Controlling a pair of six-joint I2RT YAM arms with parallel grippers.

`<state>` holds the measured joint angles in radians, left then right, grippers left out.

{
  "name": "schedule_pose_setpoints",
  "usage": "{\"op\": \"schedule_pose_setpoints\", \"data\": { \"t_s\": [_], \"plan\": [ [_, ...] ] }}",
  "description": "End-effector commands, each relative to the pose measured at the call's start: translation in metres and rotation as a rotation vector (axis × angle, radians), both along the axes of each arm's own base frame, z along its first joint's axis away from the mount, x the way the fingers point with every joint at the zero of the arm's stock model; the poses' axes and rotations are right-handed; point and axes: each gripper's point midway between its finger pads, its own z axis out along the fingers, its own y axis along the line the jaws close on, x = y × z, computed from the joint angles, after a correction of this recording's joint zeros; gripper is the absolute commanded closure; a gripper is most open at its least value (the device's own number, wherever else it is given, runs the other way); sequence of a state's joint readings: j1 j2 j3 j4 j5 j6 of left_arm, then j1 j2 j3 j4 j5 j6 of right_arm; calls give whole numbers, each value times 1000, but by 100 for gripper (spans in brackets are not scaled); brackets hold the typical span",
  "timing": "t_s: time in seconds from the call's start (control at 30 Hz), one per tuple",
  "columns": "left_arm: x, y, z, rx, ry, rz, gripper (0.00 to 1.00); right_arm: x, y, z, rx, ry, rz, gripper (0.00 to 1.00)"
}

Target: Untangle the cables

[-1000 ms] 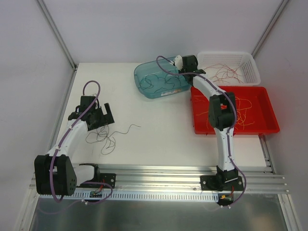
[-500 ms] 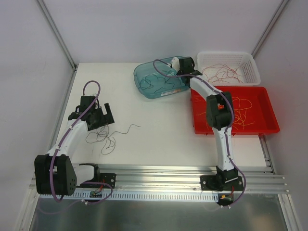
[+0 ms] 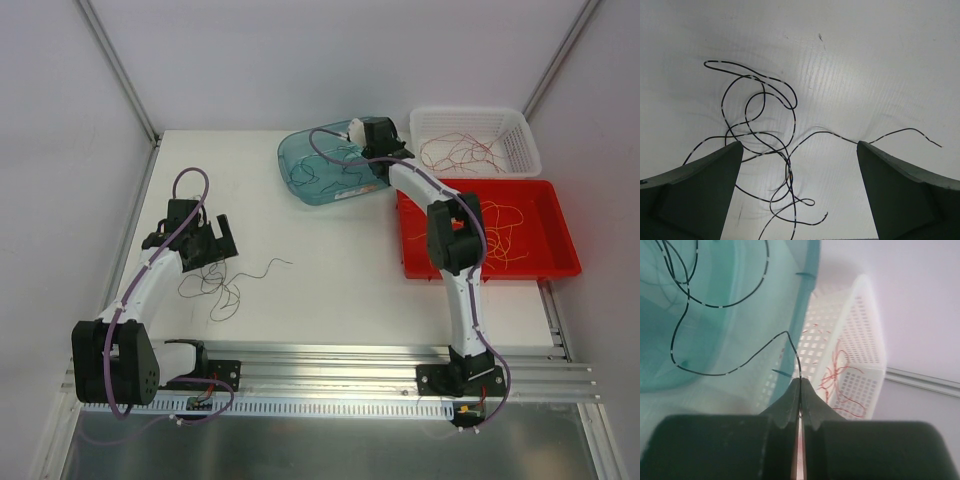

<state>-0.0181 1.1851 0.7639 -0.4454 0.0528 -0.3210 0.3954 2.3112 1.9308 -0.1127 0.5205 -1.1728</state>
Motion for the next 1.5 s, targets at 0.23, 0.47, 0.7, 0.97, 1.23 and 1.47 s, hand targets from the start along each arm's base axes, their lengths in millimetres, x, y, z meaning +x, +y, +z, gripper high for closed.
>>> {"op": "schedule_pose_setpoints", "data": {
  "t_s": [0.23,0.47,0.7,0.97,1.23,1.47],
  "plan": [
    [4,-5,11,-24,-46,-29,1,-23,49,92,165,-144,40,99],
    [4,-6,11,-30,-46,-33,1,-42,115,40,527,17,83,95],
    [3,-8,14,-36,-56,-38,1,-54,121,51,709,23,2,67],
    [2,-7,20,-37,-81,-31,1,-110,132,98,959,88,16,38],
    [-6,4,15,6,-52,31,1,-218,160,106,1087,273,103,32],
    [-32,-4,-1,-68,55,102,5,-307,177,92,1174,435,138,23]
  ]
}}
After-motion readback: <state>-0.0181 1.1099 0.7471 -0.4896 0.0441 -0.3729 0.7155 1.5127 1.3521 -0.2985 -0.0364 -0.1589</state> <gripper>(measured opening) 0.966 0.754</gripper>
